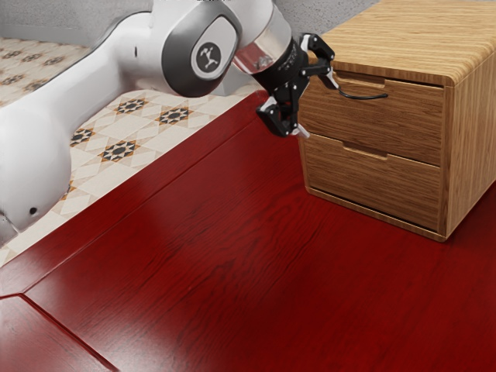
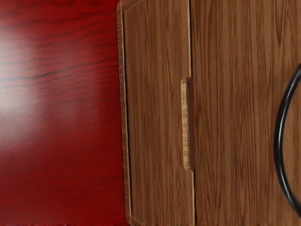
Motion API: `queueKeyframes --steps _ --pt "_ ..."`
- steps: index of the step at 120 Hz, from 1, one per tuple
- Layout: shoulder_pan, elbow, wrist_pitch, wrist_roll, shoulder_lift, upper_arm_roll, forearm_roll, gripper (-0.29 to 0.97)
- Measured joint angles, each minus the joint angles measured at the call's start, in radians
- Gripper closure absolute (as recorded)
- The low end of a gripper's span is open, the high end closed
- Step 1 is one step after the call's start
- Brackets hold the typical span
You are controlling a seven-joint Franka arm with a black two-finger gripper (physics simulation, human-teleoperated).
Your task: Pull the drawer handle with one arm to open the drawer
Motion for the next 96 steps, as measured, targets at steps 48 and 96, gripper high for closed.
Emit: queueKeyframes --steps 48,96 --pt "0.028 0.141 0.002 -0.001 0.125 -0.008 -0.001 0.0" --pt "0.054 0.282 -0.018 -0.001 0.242 -0.009 -0.004 0.0"
